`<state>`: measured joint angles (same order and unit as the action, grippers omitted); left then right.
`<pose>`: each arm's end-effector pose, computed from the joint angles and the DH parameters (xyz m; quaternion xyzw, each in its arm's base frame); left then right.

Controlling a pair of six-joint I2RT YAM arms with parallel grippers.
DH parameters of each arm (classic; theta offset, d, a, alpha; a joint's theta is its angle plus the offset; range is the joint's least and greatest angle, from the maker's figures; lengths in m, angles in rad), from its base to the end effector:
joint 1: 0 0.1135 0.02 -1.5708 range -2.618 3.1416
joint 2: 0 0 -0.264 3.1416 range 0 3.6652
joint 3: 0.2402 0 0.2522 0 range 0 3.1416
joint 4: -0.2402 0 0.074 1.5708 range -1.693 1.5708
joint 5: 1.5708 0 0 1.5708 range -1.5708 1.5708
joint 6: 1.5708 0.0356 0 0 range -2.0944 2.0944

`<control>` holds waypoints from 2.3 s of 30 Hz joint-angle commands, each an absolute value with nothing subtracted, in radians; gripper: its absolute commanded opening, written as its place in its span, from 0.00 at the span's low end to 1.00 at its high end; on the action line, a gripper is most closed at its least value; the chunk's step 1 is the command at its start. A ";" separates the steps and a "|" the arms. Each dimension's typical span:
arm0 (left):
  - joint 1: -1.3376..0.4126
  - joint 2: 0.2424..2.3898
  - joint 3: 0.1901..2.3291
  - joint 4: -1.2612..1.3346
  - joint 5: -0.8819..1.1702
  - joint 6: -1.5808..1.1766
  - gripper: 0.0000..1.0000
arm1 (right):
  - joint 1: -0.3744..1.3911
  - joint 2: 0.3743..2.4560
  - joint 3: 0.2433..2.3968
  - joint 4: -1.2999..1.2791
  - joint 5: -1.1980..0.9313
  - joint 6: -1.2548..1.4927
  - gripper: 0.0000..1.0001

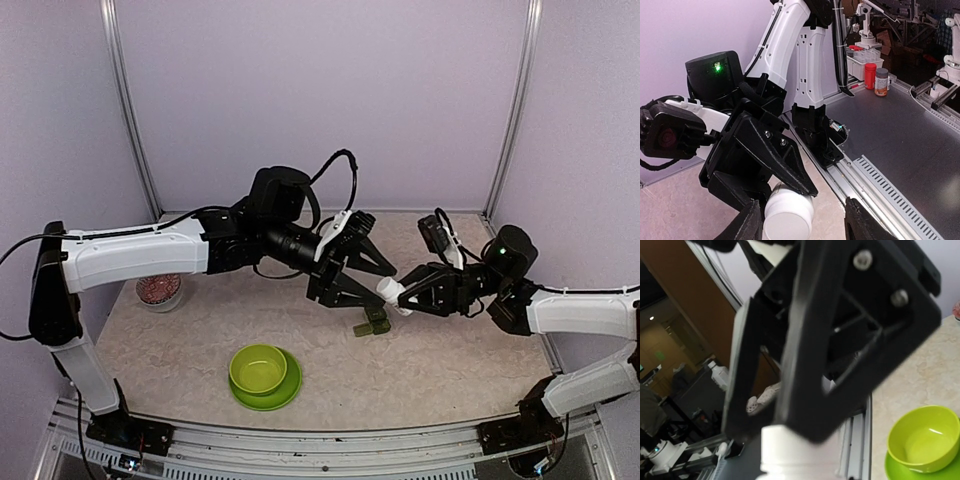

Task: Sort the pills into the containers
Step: Unscrew the lid of the pill bottle from the pill bottle.

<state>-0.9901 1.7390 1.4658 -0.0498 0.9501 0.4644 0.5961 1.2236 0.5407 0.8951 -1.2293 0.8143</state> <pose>0.1986 -0.3554 0.3354 0.6794 0.3615 -0.4935 0.4052 0.1815 0.1637 0.2718 -0.3901 0.5591 0.6879 0.2492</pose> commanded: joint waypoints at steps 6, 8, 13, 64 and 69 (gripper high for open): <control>-1.005 1.765 1.513 -0.089 0.953 0.482 0.37 | 0.623 1.245 0.571 0.961 -1.244 0.835 0.17; -1.005 1.765 1.512 -0.089 0.950 0.478 0.29 | 0.623 1.246 0.569 0.960 -1.243 0.833 0.17; -1.005 1.772 1.509 -0.070 0.928 0.426 0.19 | 0.623 1.242 0.567 0.945 -1.229 0.808 0.17; -0.980 1.795 1.331 0.646 0.716 -0.452 0.99 | 0.718 1.059 0.544 0.624 -0.595 0.482 0.08; -0.989 1.799 1.322 0.683 0.697 -0.472 0.99 | 0.722 1.073 0.535 0.665 -0.565 0.502 0.08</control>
